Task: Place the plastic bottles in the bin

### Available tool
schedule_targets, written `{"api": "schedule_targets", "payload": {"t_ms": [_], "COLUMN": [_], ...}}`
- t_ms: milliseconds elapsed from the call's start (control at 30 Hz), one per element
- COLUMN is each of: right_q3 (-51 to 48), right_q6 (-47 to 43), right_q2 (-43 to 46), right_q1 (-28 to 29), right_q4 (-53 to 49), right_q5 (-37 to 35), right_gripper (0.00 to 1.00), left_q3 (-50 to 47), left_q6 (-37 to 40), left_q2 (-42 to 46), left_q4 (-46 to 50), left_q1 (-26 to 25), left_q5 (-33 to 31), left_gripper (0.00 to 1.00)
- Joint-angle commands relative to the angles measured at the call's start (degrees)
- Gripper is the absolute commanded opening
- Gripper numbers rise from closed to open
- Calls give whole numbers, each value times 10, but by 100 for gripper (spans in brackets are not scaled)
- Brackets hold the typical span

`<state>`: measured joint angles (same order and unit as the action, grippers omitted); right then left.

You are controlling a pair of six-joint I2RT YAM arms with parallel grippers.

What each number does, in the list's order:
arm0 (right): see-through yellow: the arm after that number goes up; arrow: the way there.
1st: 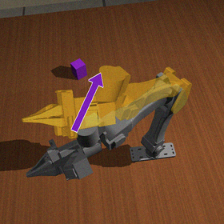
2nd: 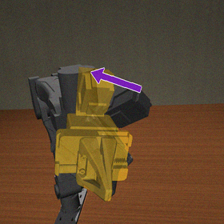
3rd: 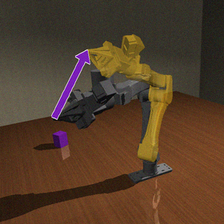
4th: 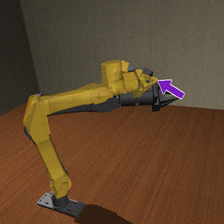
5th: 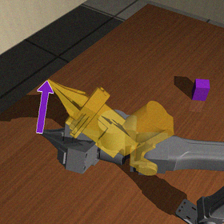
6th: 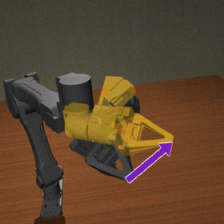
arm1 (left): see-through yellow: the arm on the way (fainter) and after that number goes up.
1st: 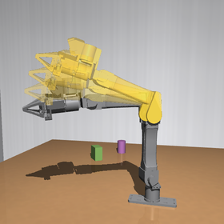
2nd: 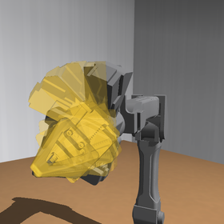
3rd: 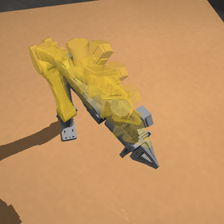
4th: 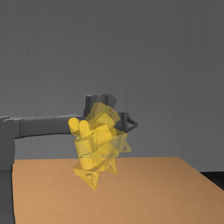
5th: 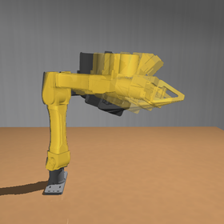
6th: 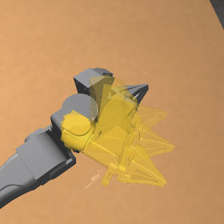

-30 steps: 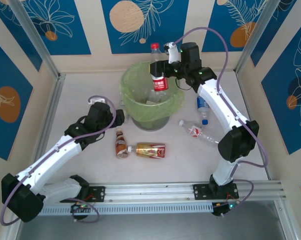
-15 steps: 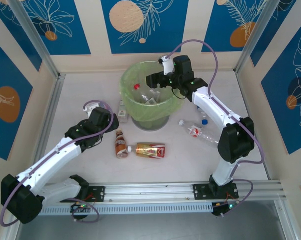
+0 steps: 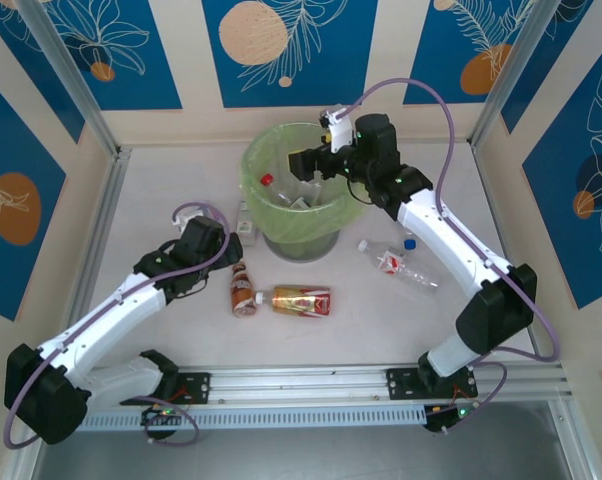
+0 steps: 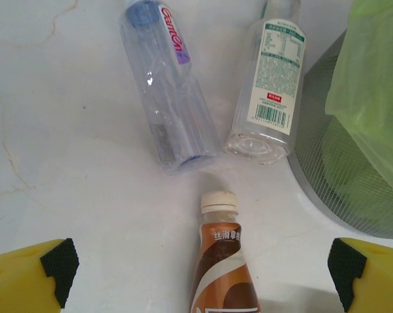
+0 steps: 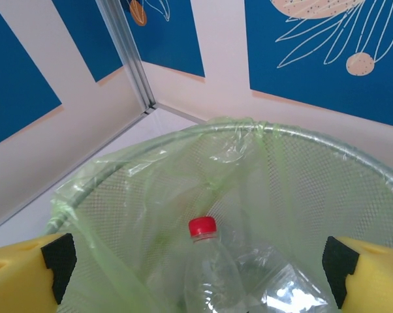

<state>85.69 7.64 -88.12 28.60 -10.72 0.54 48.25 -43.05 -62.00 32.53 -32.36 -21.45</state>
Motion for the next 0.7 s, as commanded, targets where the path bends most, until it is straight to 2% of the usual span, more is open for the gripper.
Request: {"api": "schedule_targets", "payload": {"t_ms": [0,267,400,667], "right_q3": [-31,-147,-194,-275], "right_q6": [32,81,66,91], "right_q2": [44,161,210,316], "right_q1": [8,9,9,7], "right_q4": [16,58,48,-42], "right_q5": [-23,-66,-51,-120], "right_gripper": [99,99,99,99], "left_q3": [-4,2,-3,-10], "left_q6": [-14,-25,-32,-54], "left_q2": [-11,-50,-65,-62], "left_q4": [35,60,74,87], "left_q1": [5,5,5,2], "left_q5": [21,77,99,144], "left_gripper": [100,100,100,100]}}
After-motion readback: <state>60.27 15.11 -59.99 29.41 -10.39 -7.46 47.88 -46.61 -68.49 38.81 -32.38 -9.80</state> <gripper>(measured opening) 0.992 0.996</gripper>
